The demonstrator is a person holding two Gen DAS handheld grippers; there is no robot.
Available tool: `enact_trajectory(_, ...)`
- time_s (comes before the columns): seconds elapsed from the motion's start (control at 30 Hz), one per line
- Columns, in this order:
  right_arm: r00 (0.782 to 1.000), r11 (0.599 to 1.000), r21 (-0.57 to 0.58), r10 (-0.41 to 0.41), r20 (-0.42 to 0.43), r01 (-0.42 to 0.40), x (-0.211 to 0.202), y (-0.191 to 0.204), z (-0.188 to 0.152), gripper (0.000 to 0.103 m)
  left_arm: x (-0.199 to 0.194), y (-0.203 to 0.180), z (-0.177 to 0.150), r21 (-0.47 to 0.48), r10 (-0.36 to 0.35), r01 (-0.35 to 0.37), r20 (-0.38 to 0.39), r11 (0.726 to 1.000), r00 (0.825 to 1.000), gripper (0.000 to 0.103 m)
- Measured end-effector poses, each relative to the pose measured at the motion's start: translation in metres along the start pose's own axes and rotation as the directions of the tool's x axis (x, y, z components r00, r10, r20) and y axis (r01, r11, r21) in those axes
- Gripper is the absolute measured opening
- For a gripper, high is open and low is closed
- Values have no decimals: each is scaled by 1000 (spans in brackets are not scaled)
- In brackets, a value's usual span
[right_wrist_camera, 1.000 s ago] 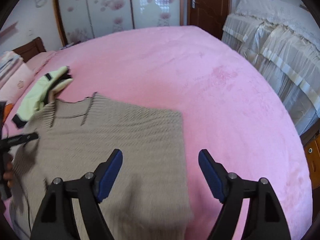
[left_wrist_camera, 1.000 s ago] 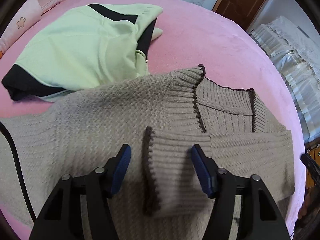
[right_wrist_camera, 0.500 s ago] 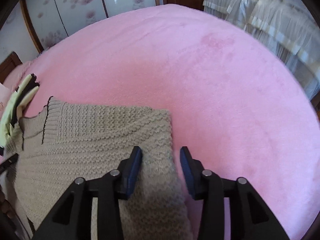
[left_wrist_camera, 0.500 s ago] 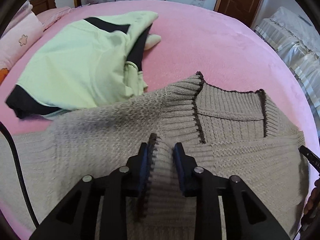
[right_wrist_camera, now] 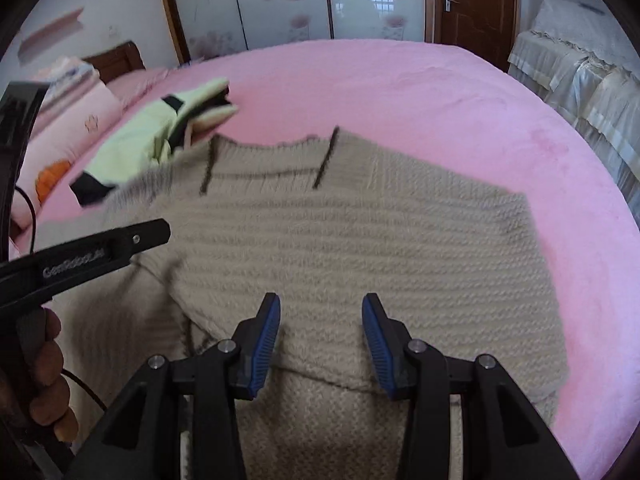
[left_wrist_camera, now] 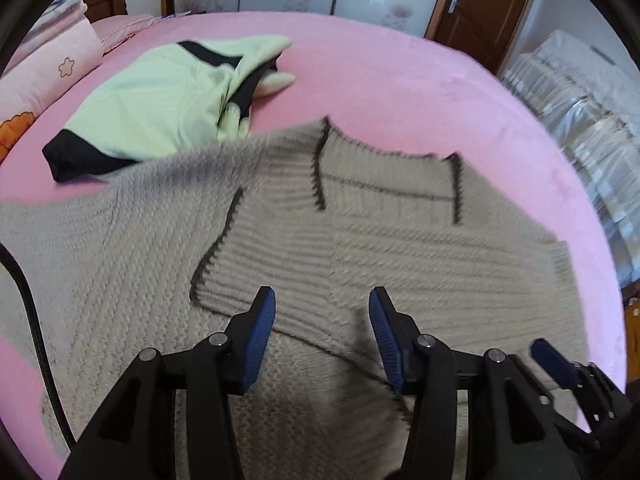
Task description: Fold large clothes
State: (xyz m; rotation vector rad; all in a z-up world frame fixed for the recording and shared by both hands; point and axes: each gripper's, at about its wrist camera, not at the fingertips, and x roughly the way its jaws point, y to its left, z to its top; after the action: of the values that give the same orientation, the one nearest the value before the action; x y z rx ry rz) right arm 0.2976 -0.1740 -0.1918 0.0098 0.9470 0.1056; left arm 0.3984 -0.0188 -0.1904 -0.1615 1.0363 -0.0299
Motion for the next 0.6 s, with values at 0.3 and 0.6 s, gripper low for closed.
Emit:
enact_trajectory(0.3, 981, 969, 151, -195, -21, 195, -15, -125, -35, 18, 9, 15, -11, 35, 3, -3, -11, 999, 1000, 47)
enact_trajectory(0.6, 967, 954, 162, -251, -41, 254, -17, -110, -33, 24, 5, 4, -9, 46, 33, -32, -25, 998, 999, 48)
